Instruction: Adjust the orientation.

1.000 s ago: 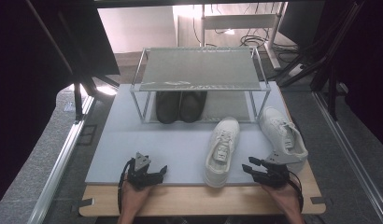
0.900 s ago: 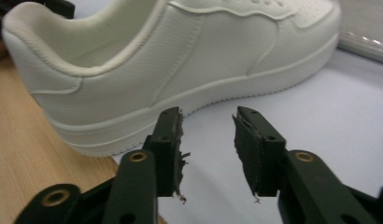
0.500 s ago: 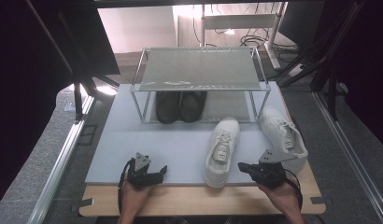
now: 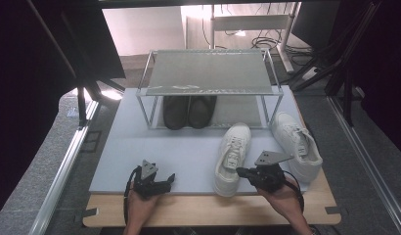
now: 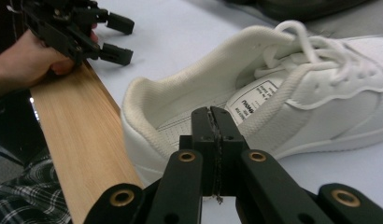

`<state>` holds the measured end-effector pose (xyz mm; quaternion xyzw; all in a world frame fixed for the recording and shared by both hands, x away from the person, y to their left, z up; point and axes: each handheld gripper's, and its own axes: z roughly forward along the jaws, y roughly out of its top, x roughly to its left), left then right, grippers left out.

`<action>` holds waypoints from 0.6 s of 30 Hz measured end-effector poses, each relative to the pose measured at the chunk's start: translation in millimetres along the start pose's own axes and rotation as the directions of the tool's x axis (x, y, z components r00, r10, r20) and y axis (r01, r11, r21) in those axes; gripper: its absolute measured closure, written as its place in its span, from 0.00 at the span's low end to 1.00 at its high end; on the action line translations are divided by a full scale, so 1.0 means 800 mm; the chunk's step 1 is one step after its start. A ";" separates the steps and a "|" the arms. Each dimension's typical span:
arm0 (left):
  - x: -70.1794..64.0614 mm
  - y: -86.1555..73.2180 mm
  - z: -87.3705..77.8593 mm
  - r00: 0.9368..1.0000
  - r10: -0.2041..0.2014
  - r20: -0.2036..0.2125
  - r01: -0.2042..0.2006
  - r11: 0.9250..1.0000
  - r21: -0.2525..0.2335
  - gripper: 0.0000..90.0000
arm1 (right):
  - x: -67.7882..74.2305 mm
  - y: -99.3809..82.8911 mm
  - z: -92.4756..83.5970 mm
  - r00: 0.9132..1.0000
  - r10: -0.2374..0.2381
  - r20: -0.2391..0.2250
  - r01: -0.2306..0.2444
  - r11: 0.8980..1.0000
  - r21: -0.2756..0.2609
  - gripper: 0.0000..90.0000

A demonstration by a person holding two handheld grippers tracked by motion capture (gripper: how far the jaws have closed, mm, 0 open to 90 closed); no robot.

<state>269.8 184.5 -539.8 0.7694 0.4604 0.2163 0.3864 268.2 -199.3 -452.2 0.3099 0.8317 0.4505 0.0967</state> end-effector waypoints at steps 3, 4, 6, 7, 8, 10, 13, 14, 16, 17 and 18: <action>0.000 0.000 0.000 1.000 0.000 -0.001 0.000 1.000 0.002 0.15 | -0.003 -0.001 0.009 1.000 0.011 -0.025 -0.011 1.000 0.001 0.98; 0.000 0.000 0.000 1.000 0.000 0.000 0.000 1.000 0.000 0.15 | -0.004 -0.001 0.011 0.999 0.017 -0.032 -0.017 1.000 0.002 0.98; 0.000 0.000 0.000 1.000 0.000 0.000 0.000 1.000 0.000 0.15 | -0.003 -0.001 0.015 0.999 0.015 -0.037 -0.015 1.000 0.009 0.98; 0.000 0.000 0.000 1.000 0.000 -0.001 0.000 1.000 0.001 0.15 | -0.003 -0.001 0.016 0.999 0.012 -0.036 -0.011 1.000 0.013 0.99; 0.000 0.000 0.000 1.000 0.000 0.000 0.000 1.000 0.000 0.15 | -0.003 -0.001 0.017 0.999 0.009 -0.035 -0.008 1.000 0.015 0.99; 0.000 0.000 0.000 1.000 0.000 0.000 0.000 1.000 0.000 0.15 | -0.004 -0.001 0.017 0.999 0.008 -0.037 -0.007 1.000 0.018 0.99; 0.000 0.000 0.000 1.000 0.000 0.000 0.000 1.000 0.000 0.15 | -0.005 -0.001 0.016 0.999 0.009 -0.036 -0.008 1.000 0.022 0.99; 0.000 0.000 0.000 1.000 0.000 0.000 0.000 1.000 0.000 0.15 | -0.005 -0.001 0.016 0.999 0.009 -0.036 -0.008 1.000 0.023 0.99; 0.000 0.000 0.000 1.000 0.000 0.000 0.000 1.000 0.000 0.15 | -0.006 -0.001 0.017 0.999 0.012 -0.037 -0.011 1.000 0.028 0.99; 0.000 0.000 0.000 1.000 0.000 0.000 0.000 1.000 0.000 0.15 | -0.006 -0.001 0.017 0.999 0.010 -0.037 -0.009 1.000 0.030 0.99; 0.000 0.000 0.000 1.000 0.000 0.000 0.000 1.000 0.000 0.15 | -0.007 -0.001 0.016 0.999 0.012 -0.039 -0.011 0.999 0.033 0.99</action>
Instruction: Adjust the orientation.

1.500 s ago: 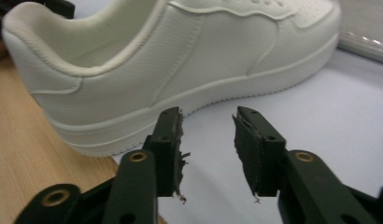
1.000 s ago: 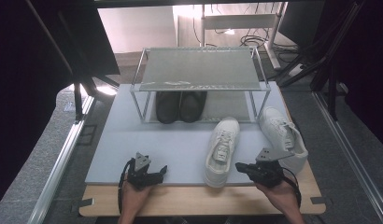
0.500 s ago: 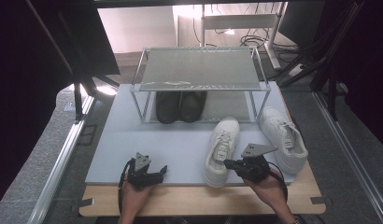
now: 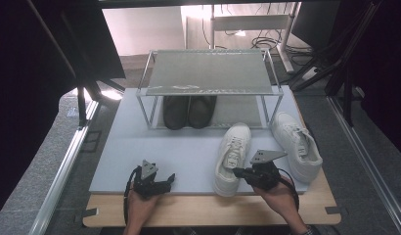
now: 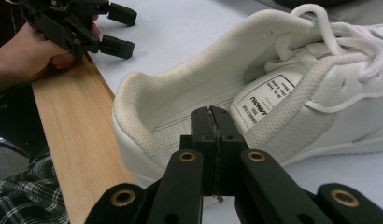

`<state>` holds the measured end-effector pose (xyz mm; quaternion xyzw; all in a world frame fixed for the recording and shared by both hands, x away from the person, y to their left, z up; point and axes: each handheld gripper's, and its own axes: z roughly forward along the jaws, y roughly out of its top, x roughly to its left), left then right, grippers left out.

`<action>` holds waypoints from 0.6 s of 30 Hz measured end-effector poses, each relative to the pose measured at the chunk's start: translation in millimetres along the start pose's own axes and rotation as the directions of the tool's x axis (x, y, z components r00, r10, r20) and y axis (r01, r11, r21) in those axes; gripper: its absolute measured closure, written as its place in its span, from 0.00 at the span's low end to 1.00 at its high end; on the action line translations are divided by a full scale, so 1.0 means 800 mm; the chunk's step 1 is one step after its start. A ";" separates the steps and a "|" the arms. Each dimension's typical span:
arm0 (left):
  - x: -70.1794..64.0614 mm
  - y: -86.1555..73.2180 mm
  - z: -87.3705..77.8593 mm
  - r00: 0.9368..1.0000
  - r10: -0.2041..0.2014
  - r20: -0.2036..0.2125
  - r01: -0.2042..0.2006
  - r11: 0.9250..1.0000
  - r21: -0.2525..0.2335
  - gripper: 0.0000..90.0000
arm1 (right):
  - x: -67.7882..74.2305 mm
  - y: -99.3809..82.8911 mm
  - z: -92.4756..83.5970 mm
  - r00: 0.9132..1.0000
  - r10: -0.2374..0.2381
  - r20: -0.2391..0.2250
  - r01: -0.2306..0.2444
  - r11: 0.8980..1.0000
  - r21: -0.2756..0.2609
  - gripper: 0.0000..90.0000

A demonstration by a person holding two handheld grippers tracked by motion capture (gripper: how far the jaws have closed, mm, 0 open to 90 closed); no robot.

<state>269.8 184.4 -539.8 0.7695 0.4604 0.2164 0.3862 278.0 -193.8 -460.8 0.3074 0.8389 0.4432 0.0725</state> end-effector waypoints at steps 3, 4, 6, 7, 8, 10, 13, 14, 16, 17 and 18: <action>0.000 0.000 0.000 1.000 0.000 0.000 0.000 1.000 0.000 0.15 | -0.001 -0.001 -0.001 1.000 0.008 0.000 -0.008 1.000 0.003 0.99; 0.000 0.000 0.000 1.000 0.000 0.000 0.000 1.000 0.000 0.15 | -0.001 -0.001 -0.002 1.000 0.011 0.001 -0.011 1.000 0.004 0.99; 0.000 0.000 0.000 1.000 0.000 0.000 0.000 1.000 0.000 0.15 | -0.001 -0.001 -0.003 1.000 0.018 0.004 -0.018 1.000 0.010 0.99; 0.000 0.000 0.000 1.000 0.000 0.000 0.000 1.000 0.000 0.15 | -0.001 -0.001 -0.003 1.000 0.017 0.005 -0.018 1.000 0.010 0.99; 0.000 0.000 0.000 1.000 0.000 0.000 0.000 1.000 0.000 0.15 | -0.001 -0.001 -0.003 1.000 0.015 0.007 -0.015 1.000 0.013 0.99; 0.000 0.000 0.000 1.000 0.000 0.000 0.000 1.000 0.000 0.15 | 0.000 -0.001 -0.003 1.000 0.005 0.013 -0.005 1.000 0.015 0.99; 0.000 0.000 0.000 1.000 0.000 0.000 0.000 1.000 0.000 0.15 | -0.001 -0.001 -0.003 1.000 0.003 0.012 -0.003 1.000 0.018 0.99; 0.000 0.000 0.000 1.000 0.000 0.000 0.000 1.000 0.000 0.15 | -0.001 -0.001 -0.004 1.000 0.002 0.013 -0.003 1.000 0.020 0.99; 0.000 0.000 0.000 1.000 0.000 0.000 0.000 1.000 0.000 0.15 | -0.003 -0.003 -0.007 1.000 0.001 0.015 -0.001 1.000 0.019 0.99; 0.000 0.000 0.000 1.000 -0.001 -0.001 0.001 1.000 -0.001 0.15 | -0.003 -0.004 -0.008 1.000 0.001 0.016 -0.002 1.000 0.018 0.99; 0.000 0.000 0.000 1.000 -0.001 -0.001 0.001 1.000 0.000 0.15 | -0.004 -0.004 -0.009 1.000 0.004 0.016 -0.004 1.000 0.018 0.99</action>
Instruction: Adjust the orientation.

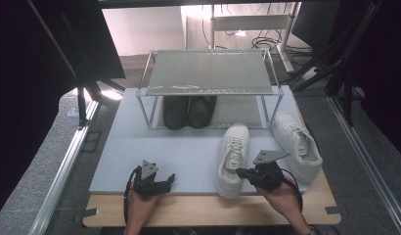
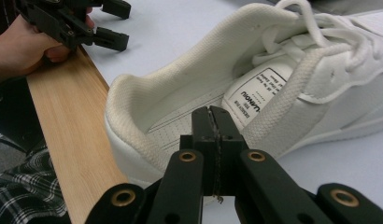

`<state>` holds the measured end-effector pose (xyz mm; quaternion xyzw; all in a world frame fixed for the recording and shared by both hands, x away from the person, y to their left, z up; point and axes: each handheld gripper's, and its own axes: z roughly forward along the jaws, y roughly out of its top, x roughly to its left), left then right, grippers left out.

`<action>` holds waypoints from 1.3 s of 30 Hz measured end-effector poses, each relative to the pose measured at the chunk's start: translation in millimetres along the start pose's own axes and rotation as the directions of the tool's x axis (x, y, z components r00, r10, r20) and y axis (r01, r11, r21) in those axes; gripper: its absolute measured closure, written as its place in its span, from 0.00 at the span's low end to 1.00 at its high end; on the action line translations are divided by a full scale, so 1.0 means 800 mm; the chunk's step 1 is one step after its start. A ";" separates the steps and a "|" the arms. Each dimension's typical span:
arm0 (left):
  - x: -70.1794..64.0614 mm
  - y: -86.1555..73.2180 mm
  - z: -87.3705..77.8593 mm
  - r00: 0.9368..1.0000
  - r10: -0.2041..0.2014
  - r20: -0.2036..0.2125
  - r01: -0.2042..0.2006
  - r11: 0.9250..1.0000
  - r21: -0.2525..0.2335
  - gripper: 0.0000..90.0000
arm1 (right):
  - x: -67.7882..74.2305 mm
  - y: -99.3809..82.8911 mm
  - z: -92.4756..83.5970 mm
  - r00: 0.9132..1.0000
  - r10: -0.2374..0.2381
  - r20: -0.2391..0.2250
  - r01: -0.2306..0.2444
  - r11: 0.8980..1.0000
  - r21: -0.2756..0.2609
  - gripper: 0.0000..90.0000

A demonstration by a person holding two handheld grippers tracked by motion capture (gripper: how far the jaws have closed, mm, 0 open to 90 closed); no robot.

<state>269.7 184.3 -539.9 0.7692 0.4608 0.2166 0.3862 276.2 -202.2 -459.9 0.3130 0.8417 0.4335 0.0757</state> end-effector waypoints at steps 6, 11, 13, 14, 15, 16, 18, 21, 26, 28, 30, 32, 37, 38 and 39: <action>0.000 0.000 0.000 1.000 0.000 0.000 0.000 1.000 0.000 0.15 | -0.006 -0.006 -0.008 1.000 -0.006 0.023 0.006 1.000 0.007 0.99; 0.000 0.000 0.000 1.000 0.000 0.000 0.000 1.000 0.000 0.15 | -0.013 -0.011 -0.013 0.998 -0.010 0.063 0.009 1.000 0.018 0.99; 0.000 0.000 0.000 1.000 0.000 0.000 0.000 1.000 0.000 0.15 | -0.018 -0.013 -0.017 0.998 -0.004 0.069 0.003 1.000 0.017 0.99; 0.000 0.000 0.000 1.000 0.000 0.000 0.000 1.000 0.000 0.15 | -0.020 -0.014 -0.020 0.997 0.000 0.076 -0.002 1.000 0.020 0.99; 0.000 0.000 0.000 1.000 0.000 0.000 0.000 1.000 0.000 0.15 | -0.022 -0.016 -0.022 0.996 0.001 0.085 -0.003 1.000 0.020 0.99; 0.000 0.000 0.000 1.000 0.000 0.000 0.000 1.000 0.000 0.15 | -0.026 -0.017 -0.025 0.995 0.006 0.096 -0.008 1.000 0.019 0.99; 0.000 0.000 0.000 1.000 0.000 0.000 0.000 1.000 0.000 0.15 | -0.031 -0.021 -0.030 0.994 0.018 0.104 -0.019 1.000 0.013 0.99; 0.000 0.000 0.000 1.000 0.000 0.000 0.000 1.000 0.000 0.15 | -0.039 -0.025 -0.037 0.993 0.043 0.113 -0.043 0.999 -0.002 0.98; 0.000 0.000 0.000 1.000 -0.001 -0.001 0.001 1.000 0.000 0.15 | -0.041 -0.025 -0.039 0.994 0.077 0.080 -0.077 0.997 -0.005 0.91; 0.000 0.000 0.000 1.000 -0.001 -0.001 0.001 1.000 0.000 0.15 | -0.039 -0.024 -0.040 0.993 0.086 0.080 -0.087 0.996 -0.003 0.90; 0.000 0.000 0.000 1.000 -0.001 -0.001 0.001 1.000 0.000 0.15 | -0.037 -0.023 -0.043 0.993 0.084 0.087 -0.084 0.996 0.006 0.90; 0.000 0.000 0.000 1.000 -0.001 -0.001 0.001 1.000 0.000 0.15 | -0.035 -0.022 -0.047 0.992 0.086 0.090 -0.088 0.996 0.014 0.90; 0.000 0.000 0.000 1.000 -0.001 -0.001 0.001 1.000 0.000 0.15 | -0.036 -0.017 -0.066 0.988 0.118 0.095 -0.119 0.993 -0.001 0.86; 0.000 0.000 0.000 1.000 -0.001 -0.002 0.001 1.000 0.000 0.15 | -0.038 -0.016 -0.069 0.987 0.122 0.104 -0.122 0.993 -0.009 0.85; 0.000 0.000 0.000 1.000 -0.001 -0.002 0.001 1.000 0.000 0.15 | -0.039 -0.015 -0.073 0.986 0.127 0.109 -0.126 0.992 -0.018 0.84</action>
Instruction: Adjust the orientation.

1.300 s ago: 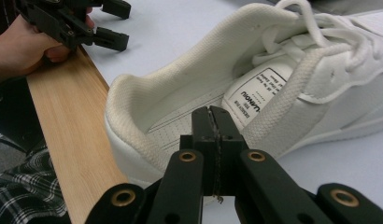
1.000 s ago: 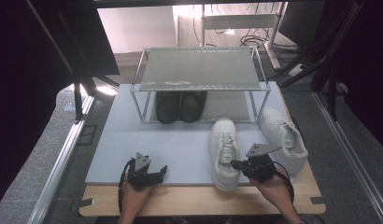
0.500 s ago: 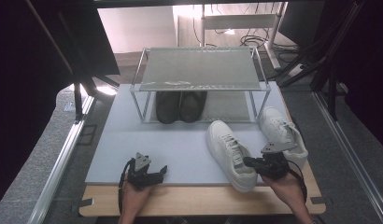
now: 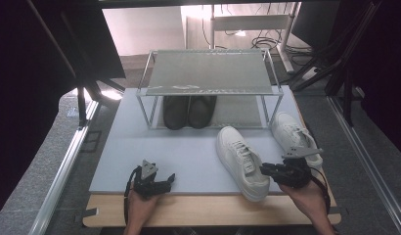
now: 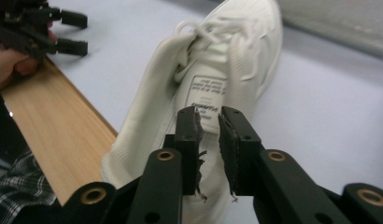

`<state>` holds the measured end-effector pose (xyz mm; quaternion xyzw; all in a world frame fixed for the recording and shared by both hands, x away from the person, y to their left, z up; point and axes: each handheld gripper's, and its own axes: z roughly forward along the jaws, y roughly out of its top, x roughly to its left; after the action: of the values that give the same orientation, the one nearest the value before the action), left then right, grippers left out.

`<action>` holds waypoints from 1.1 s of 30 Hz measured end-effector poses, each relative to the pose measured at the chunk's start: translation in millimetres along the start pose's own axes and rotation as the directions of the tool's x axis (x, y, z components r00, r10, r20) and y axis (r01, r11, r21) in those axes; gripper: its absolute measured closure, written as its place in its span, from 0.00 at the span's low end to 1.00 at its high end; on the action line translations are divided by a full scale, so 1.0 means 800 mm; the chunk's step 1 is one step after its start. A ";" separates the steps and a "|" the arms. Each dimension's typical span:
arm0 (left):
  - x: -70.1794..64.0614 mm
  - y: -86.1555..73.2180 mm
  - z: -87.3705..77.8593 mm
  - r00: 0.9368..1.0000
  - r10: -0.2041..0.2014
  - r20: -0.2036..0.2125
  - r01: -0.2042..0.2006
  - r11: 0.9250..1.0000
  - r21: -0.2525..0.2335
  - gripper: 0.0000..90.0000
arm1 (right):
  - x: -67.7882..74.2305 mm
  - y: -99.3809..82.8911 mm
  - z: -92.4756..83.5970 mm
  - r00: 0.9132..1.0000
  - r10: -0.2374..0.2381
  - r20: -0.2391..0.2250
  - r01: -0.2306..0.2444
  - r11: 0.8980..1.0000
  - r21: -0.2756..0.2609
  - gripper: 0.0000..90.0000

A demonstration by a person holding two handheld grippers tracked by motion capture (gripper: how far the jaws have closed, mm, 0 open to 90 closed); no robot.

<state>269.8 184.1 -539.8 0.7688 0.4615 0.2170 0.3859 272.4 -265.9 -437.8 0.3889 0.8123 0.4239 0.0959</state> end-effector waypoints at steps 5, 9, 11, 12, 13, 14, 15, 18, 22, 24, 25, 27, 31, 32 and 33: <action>0.000 0.000 0.000 1.000 0.000 -0.001 0.000 1.000 0.001 0.15 | -0.005 0.007 0.001 1.000 -0.003 0.023 0.003 1.000 0.004 0.79; 0.000 0.000 0.000 1.000 0.000 0.000 0.000 1.000 0.000 0.15 | -0.009 0.011 0.013 0.999 0.007 0.032 -0.007 1.000 0.024 0.71; 0.000 0.000 0.000 1.000 0.000 0.000 0.000 1.000 0.000 0.15 | -0.012 0.012 0.021 0.999 0.010 0.038 -0.011 1.000 0.027 0.67; 0.000 0.000 0.000 1.000 0.000 0.000 0.000 1.000 0.000 0.15 | -0.013 0.013 0.024 0.999 0.015 0.039 -0.016 0.999 0.030 0.66; 0.000 0.000 0.000 1.000 0.000 0.000 0.000 1.000 0.000 0.15 | -0.013 0.014 0.026 0.999 0.017 0.042 -0.019 0.999 0.035 0.65; 0.000 0.000 0.000 1.000 0.000 0.000 0.000 1.000 0.000 0.15 | -0.014 0.014 0.030 0.999 0.020 0.045 -0.022 0.999 0.041 0.64; 0.000 0.000 0.000 1.000 0.000 0.000 0.000 1.000 0.000 0.15 | -0.015 0.015 0.033 0.999 0.022 0.049 -0.024 0.999 0.044 0.64; 0.000 0.000 0.000 1.000 0.000 0.000 0.000 1.000 0.000 0.15 | -0.017 0.016 0.041 0.998 0.036 0.048 -0.038 0.998 0.056 0.64; 0.000 0.000 0.000 1.000 -0.001 0.000 0.001 1.000 0.000 0.15 | -0.021 0.016 0.048 0.998 0.042 0.042 -0.044 0.997 0.067 0.71; 0.000 0.000 0.000 1.000 -0.001 0.000 0.001 1.000 0.000 0.15 | -0.022 0.017 0.050 0.998 0.050 0.023 -0.051 0.997 0.065 0.75; 0.000 0.000 0.000 1.000 0.000 0.000 0.000 1.000 0.000 0.15 | -0.022 0.017 0.050 0.998 0.054 0.024 -0.056 0.996 0.069 0.77; 0.000 0.000 0.000 1.000 0.000 0.000 0.000 1.000 0.000 0.15 | -0.023 0.018 0.050 0.998 0.059 0.026 -0.061 0.996 0.071 0.80; 0.000 0.000 0.000 1.000 -0.001 0.000 0.001 1.000 0.000 0.15 | -0.025 0.019 0.050 0.995 0.096 0.015 -0.097 0.992 0.077 0.86; 0.000 0.000 0.000 1.000 -0.001 0.000 0.001 1.000 0.000 0.15 | -0.025 0.019 0.050 0.995 0.104 0.012 -0.104 0.992 0.077 0.87; 0.000 0.000 0.000 1.000 -0.001 0.000 0.001 1.000 0.000 0.15 | -0.026 0.019 0.050 0.994 0.113 0.009 -0.114 0.990 0.078 0.87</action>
<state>269.8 184.1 -539.8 0.7687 0.4618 0.2169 0.3858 314.1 -251.2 -454.8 0.4388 0.8046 0.3958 0.0581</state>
